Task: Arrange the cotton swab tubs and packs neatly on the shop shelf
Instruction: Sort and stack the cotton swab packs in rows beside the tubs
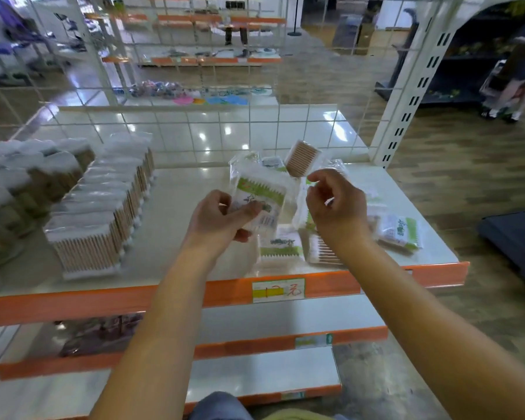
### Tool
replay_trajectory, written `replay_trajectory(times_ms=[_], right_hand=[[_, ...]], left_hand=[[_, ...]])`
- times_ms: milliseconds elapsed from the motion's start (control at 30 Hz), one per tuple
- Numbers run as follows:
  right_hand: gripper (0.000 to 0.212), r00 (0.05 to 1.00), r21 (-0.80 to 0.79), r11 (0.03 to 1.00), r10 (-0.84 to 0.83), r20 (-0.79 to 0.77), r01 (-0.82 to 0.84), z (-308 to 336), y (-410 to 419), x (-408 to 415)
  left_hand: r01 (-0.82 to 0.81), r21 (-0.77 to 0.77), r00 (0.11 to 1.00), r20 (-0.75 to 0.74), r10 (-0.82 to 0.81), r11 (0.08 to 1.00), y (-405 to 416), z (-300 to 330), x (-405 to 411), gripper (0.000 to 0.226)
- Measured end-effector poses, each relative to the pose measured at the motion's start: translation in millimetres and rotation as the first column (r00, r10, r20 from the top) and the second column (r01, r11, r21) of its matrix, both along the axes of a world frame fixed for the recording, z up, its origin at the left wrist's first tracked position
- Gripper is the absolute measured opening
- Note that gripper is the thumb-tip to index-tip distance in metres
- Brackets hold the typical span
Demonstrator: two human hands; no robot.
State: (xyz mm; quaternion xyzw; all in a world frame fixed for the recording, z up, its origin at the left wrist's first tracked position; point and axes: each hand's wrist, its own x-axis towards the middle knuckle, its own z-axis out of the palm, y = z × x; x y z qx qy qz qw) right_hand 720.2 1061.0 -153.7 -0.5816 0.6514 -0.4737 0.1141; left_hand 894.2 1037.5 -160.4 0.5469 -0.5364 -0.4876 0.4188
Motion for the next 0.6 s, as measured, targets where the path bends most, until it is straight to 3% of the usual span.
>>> replay_trajectory(times_ms=[100,200,300,367,500,600], right_hand=[[0.015,0.995,-0.050,0.996,0.078,0.069,-0.075,2,0,30],[0.015,0.987,-0.052,0.986,0.161,0.006,-0.160,9,-2,60],[0.027,0.972,0.041,0.975,0.222,-0.074,-0.219,22,-10,86],[0.033,0.970,0.070,0.974,0.224,-0.095,-0.217,32,-16,100],[0.039,0.980,0.084,0.985,0.162,-0.118,-0.152,45,-29,117],[0.041,0.980,0.108,0.988,0.123,-0.157,-0.107,51,-37,122]], left_hand=[[-0.081,-0.010,0.988,-0.130,0.079,0.997,-1,0,4,0.040],[-0.127,-0.079,0.984,-0.139,0.115,0.989,-5,1,7,0.022],[-0.135,-0.247,0.971,0.160,0.178,0.960,-6,6,13,0.016],[-0.074,-0.384,0.915,0.342,0.216,0.920,-4,7,18,0.027],[0.040,-0.556,0.808,0.507,0.301,0.830,-3,7,31,0.043],[0.114,-0.624,0.766,0.551,0.332,0.773,-6,1,41,0.047]])
